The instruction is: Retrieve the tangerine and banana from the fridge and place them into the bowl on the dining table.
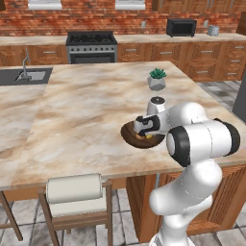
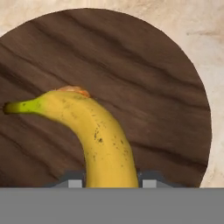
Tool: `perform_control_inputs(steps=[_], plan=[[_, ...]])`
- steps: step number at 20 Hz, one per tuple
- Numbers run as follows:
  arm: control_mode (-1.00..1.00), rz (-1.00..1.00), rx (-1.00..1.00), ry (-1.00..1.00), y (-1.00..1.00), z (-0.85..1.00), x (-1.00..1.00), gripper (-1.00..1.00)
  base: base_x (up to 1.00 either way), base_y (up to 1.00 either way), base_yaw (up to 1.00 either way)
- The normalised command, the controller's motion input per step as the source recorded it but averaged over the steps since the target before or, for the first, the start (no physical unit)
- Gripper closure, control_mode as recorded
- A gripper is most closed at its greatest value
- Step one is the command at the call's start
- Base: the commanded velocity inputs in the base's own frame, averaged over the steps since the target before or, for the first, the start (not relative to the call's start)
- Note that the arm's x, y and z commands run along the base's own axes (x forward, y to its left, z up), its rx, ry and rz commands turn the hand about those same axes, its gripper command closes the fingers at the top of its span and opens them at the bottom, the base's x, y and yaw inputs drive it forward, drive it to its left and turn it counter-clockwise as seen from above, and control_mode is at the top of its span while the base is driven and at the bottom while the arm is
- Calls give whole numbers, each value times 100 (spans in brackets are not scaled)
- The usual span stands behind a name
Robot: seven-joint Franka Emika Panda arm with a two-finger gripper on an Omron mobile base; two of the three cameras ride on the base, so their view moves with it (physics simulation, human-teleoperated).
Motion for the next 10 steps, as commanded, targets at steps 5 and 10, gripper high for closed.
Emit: perform_control_inputs(steps=[5,10], plan=[[-100,0,0,0,-1,-15,24,-100,0,0,0],[-100,0,0,0,0,-21,17,-100,0,0,0]])
